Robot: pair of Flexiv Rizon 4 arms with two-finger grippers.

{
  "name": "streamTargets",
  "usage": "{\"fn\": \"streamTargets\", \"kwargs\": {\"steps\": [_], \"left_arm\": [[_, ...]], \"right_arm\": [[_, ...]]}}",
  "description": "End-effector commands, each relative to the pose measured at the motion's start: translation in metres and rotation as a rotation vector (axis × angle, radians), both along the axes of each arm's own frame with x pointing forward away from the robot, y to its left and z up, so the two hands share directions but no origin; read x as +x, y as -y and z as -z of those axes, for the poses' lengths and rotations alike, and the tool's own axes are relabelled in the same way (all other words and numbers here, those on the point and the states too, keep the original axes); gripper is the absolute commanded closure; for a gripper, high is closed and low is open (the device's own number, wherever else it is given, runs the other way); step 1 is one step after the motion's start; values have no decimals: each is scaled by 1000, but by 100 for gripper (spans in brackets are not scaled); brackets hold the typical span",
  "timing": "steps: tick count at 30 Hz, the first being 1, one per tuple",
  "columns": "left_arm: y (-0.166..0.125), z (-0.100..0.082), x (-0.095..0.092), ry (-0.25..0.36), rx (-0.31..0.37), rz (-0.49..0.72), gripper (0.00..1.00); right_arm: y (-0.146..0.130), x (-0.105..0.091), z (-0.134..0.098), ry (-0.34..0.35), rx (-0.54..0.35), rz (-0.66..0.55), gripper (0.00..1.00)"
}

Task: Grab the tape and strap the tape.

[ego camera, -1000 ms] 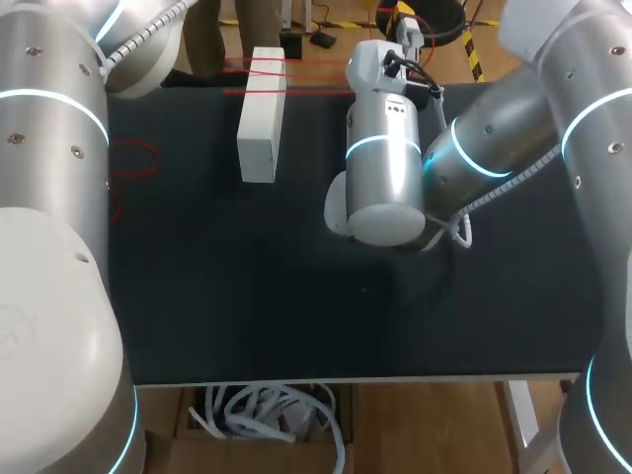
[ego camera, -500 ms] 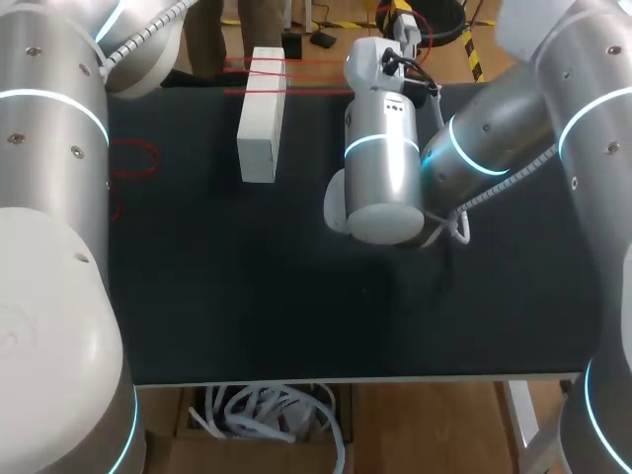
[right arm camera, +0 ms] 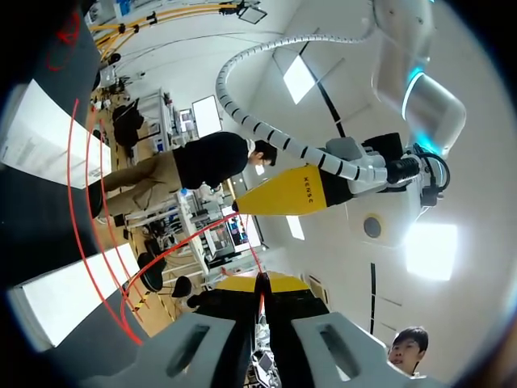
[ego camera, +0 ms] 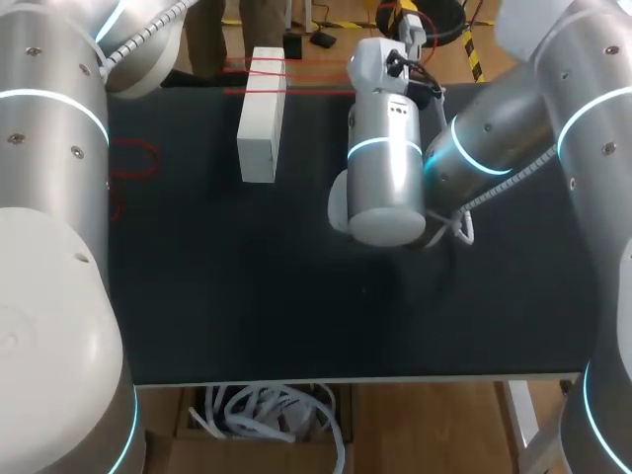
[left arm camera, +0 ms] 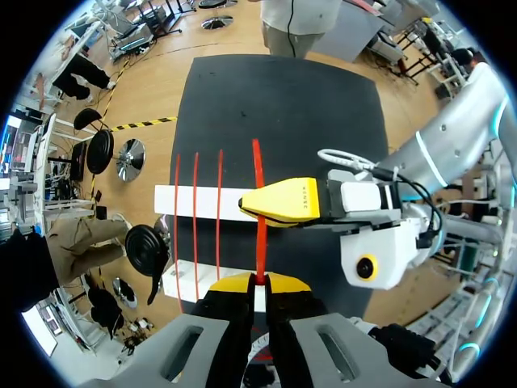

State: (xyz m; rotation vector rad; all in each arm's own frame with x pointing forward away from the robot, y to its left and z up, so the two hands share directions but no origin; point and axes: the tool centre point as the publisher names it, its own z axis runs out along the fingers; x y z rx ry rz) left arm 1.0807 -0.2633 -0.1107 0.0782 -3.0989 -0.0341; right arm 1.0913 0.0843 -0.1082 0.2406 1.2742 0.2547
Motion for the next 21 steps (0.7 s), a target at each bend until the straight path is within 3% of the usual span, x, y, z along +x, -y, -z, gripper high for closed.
{"fn": "streamTargets", "kwargs": {"steps": [1,21], "left_arm": [[1,-2,2,-5,5,1,100],[1,-2,2,-5,5,1,100]], "right_arm": [[0,-1,-2,-1,2,-2,100],[-3,2,1,0,-3,0,100]]}}
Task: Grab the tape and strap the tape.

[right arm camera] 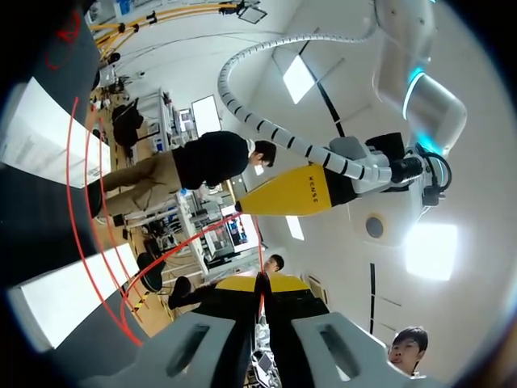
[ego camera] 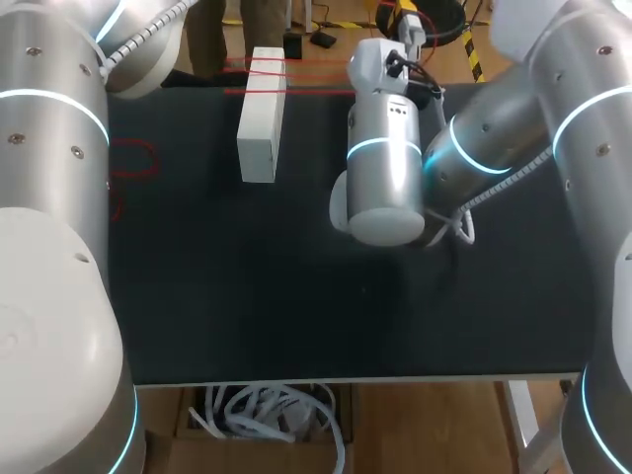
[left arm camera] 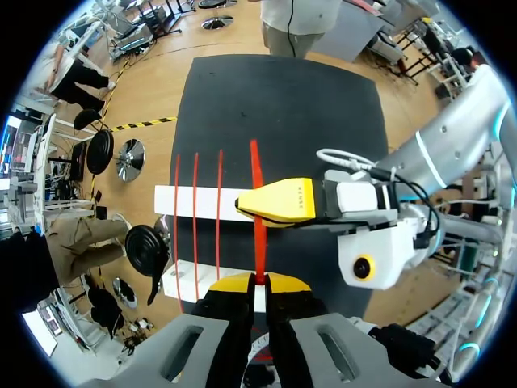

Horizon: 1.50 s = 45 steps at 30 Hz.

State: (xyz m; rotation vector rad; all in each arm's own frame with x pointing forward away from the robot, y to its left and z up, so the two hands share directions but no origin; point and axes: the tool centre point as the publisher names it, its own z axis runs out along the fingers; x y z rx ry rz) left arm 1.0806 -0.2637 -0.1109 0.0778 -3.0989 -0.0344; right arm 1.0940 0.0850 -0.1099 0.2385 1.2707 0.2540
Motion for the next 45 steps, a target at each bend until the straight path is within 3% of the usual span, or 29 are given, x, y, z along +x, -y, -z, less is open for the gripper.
{"fn": "streamTargets", "kwargs": {"steps": [1,45], "left_arm": [[1,-2,2,-5,5,0,100],[1,-2,2,-5,5,0,100]], "right_arm": [[-3,0,-1,-4,-1,-1,100],[-21,-5,-6,6,-1,-43,100]]}}
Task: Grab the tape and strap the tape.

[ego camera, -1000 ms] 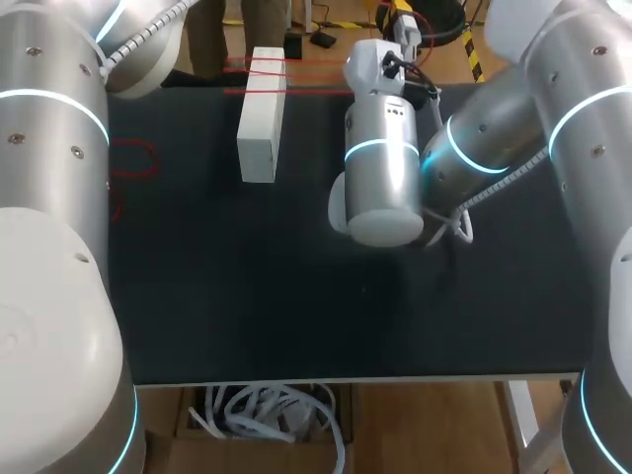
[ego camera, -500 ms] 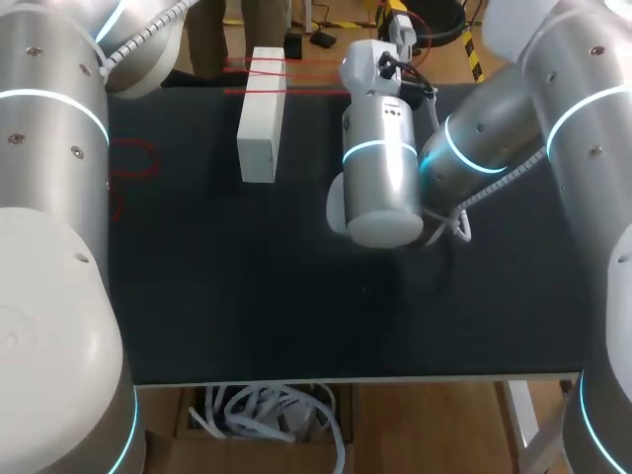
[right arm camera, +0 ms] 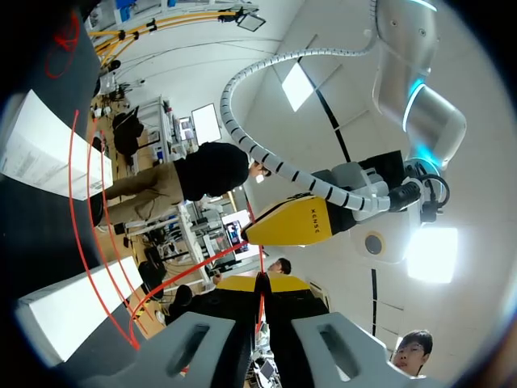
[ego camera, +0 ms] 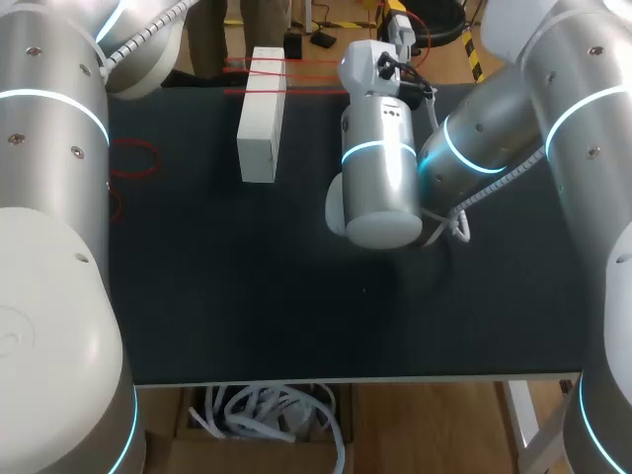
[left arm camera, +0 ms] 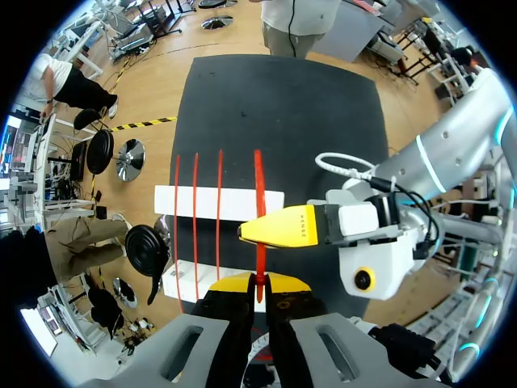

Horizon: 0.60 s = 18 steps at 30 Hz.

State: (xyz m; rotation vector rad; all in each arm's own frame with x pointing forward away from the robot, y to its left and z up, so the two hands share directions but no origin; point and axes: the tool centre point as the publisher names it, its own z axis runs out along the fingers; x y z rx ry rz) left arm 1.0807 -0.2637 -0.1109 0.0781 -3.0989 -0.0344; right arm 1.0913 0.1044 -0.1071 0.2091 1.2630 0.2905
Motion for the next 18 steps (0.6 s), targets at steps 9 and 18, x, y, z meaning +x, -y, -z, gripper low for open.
{"fn": "streamTargets", "kwargs": {"steps": [9,18], "left_arm": [[1,-2,2,-5,5,1,100],[1,-2,2,-5,5,1,100]], "right_arm": [[-5,-1,-3,-9,1,-7,100],[-8,1,-3,-11,2,-13,100]]}}
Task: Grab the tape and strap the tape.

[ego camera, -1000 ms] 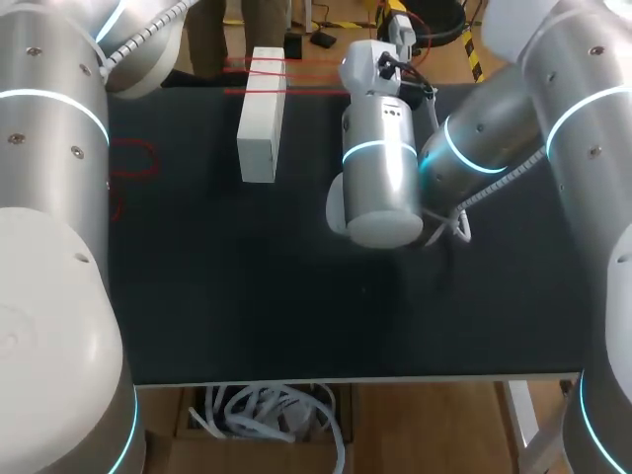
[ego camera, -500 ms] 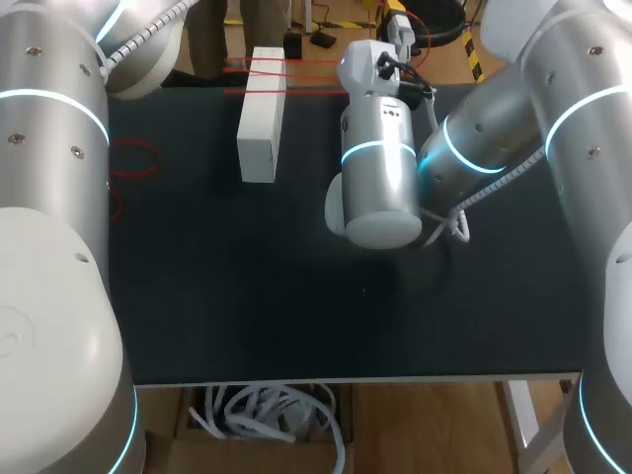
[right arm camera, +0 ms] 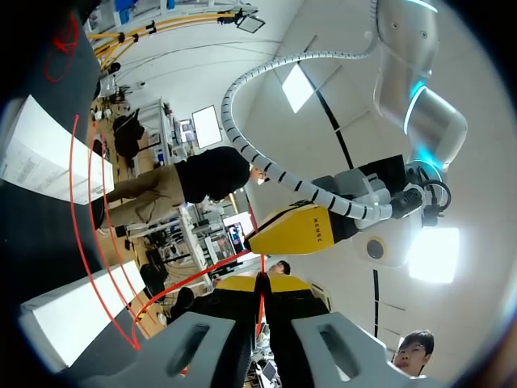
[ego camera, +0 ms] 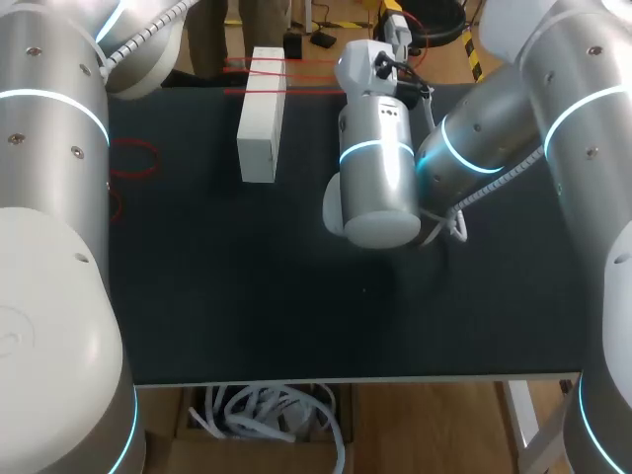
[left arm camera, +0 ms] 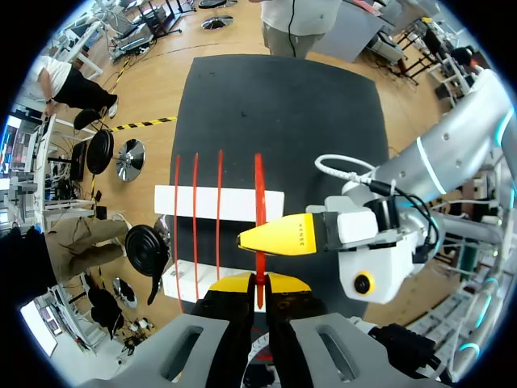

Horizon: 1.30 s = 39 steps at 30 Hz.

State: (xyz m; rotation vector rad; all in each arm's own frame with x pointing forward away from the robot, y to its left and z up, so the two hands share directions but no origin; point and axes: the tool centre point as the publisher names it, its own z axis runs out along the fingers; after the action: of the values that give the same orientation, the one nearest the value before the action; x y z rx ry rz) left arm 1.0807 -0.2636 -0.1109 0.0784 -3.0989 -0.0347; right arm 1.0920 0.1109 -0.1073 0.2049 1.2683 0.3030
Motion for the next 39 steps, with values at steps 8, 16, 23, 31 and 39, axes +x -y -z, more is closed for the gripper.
{"fn": "streamTargets", "kwargs": {"steps": [8,16,23,31,39], "left_arm": [[1,-2,2,-5,5,1,100],[1,-2,2,-5,5,1,100],[1,-2,2,-5,5,1,100],[1,-2,2,-5,5,1,100],[1,-2,2,-5,5,1,100]], "right_arm": [[-4,-1,-1,-11,-1,-8,100],[-6,0,-1,-12,-2,-12,100],[-9,1,-2,-10,-1,-17,100],[-12,2,-2,-10,0,-26,100],[-15,1,-1,-14,4,-35,100]]}}
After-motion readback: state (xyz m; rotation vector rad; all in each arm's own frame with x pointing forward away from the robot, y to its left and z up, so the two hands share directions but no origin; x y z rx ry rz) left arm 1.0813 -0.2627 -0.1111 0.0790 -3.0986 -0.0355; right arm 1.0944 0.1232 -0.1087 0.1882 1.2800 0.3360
